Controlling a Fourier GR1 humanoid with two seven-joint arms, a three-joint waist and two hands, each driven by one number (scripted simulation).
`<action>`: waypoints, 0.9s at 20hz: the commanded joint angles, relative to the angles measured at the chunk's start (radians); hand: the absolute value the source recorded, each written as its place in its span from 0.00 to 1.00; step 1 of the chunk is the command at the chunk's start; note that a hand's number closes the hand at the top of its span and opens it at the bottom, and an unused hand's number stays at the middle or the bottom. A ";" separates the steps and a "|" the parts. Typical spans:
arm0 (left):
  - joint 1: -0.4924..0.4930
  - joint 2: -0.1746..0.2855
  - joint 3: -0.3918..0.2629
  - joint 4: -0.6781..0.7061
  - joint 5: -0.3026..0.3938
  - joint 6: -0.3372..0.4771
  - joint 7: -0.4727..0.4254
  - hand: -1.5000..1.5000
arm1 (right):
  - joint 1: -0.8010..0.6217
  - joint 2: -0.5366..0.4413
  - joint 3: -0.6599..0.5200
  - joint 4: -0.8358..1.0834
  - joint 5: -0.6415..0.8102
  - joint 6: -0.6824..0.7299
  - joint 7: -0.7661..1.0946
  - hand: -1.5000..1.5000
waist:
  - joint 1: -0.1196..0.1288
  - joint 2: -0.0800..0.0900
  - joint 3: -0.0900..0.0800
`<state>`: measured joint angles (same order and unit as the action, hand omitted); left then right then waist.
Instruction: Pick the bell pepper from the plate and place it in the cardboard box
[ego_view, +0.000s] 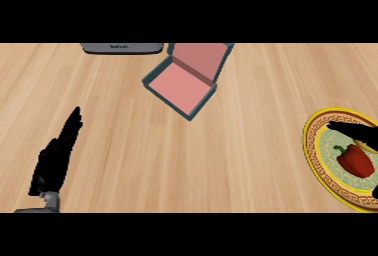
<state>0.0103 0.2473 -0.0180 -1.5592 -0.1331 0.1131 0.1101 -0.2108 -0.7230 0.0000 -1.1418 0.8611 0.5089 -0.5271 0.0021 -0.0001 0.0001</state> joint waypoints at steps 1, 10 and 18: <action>0.064 -0.022 -0.002 -0.021 -0.017 -0.007 -0.057 0.50 | 0.071 -0.009 -0.006 -0.025 0.037 -0.026 -0.055 0.00 | -0.001 -0.001 0.000; 0.043 -0.032 0.022 -0.078 -0.031 -0.044 0.020 0.50 | -0.012 0.033 -0.027 0.087 0.096 -0.011 -0.092 1.00 | 0.003 0.000 0.000; -0.008 -0.022 0.072 0.030 -0.008 -0.072 -0.030 0.50 | -0.064 0.090 -0.074 0.159 0.155 -0.325 -0.133 1.00 | 0.003 0.001 0.000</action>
<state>0.0167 0.2156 0.0282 -1.5625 -0.1567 0.0666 0.0925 -0.2487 -0.6507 -0.0530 -1.0381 0.9944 0.2772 -0.6323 0.0042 -0.0031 -0.0044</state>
